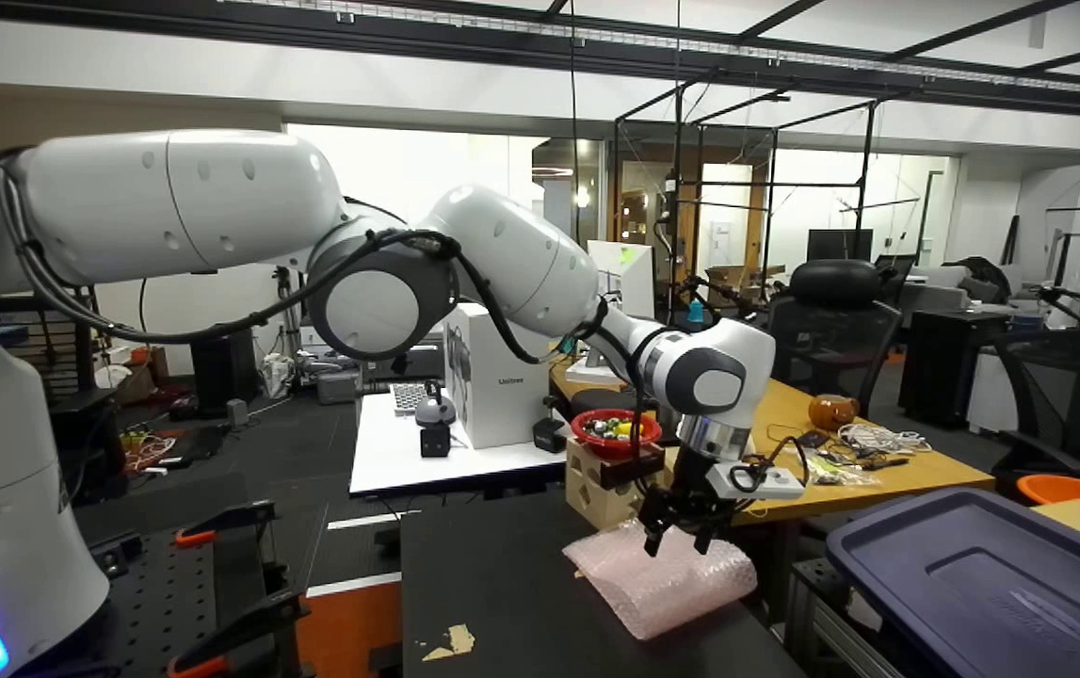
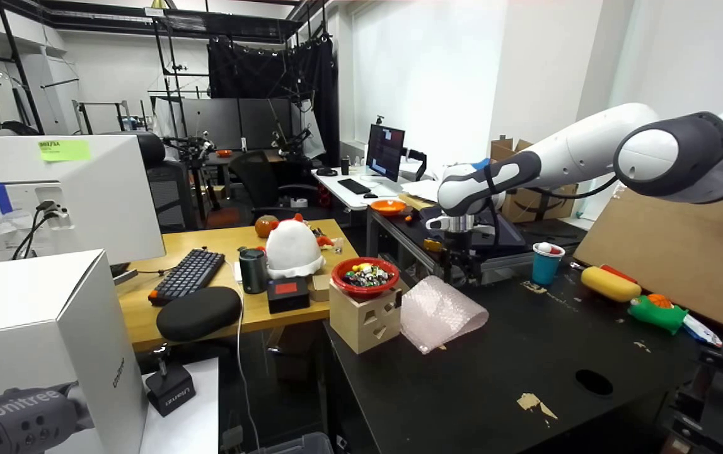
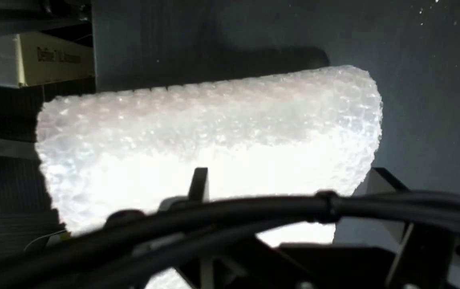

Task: Fold the plastic sheet in half on the table.

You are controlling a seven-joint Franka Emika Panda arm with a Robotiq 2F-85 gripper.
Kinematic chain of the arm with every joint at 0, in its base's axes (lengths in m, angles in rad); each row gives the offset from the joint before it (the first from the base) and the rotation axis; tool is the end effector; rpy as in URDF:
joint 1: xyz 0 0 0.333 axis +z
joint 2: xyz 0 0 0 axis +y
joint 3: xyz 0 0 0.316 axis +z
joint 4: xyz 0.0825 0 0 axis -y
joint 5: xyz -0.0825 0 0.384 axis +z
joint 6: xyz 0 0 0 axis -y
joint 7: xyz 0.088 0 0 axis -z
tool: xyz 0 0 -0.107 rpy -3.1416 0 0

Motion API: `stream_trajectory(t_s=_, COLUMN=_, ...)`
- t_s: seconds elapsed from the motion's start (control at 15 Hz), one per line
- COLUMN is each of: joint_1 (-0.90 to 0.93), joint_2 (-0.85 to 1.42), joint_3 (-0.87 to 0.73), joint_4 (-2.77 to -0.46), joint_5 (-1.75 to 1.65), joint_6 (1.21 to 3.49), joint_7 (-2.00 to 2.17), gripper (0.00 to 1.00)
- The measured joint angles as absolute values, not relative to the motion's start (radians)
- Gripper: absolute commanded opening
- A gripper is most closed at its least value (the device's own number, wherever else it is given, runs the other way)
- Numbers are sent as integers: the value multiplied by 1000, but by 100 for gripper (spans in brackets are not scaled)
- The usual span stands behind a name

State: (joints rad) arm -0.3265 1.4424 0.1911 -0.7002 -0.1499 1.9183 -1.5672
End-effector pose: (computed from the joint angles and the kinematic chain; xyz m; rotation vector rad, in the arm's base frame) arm 0.7344 -0.1800 0.0352 -2.2886 -1.8373 0.1235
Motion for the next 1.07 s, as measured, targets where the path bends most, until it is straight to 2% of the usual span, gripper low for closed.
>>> stream_trajectory(t_s=1.07, joint_1=-316, joint_2=1490, joint_3=101, joint_4=-779, joint_5=-9, joint_6=2261, joint_7=-1509, gripper=100)
